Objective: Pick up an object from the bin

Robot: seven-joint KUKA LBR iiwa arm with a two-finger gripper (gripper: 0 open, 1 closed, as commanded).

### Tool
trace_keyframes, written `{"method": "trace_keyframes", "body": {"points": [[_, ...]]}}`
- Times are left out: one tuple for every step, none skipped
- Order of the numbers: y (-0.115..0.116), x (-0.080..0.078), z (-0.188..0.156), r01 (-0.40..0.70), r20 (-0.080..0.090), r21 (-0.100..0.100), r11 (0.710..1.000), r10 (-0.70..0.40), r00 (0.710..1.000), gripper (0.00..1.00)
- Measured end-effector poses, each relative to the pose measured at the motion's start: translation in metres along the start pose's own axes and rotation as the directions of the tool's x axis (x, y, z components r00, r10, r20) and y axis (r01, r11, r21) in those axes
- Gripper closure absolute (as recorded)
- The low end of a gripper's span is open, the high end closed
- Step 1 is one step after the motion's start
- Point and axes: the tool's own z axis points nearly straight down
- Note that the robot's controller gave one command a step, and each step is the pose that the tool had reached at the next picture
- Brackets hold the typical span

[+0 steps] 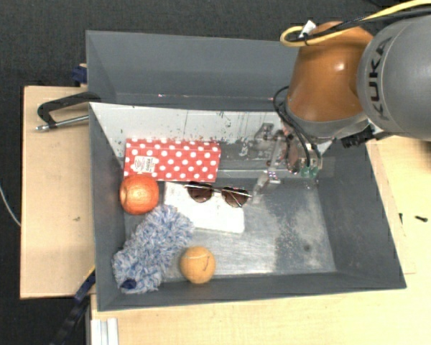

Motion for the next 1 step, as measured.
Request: {"method": "trace_keyframes", "body": {"points": [[0.0459,0.0062,0.1073,0.284,-0.008,-0.002,0.959,-0.284,0.959,1.00]]}}
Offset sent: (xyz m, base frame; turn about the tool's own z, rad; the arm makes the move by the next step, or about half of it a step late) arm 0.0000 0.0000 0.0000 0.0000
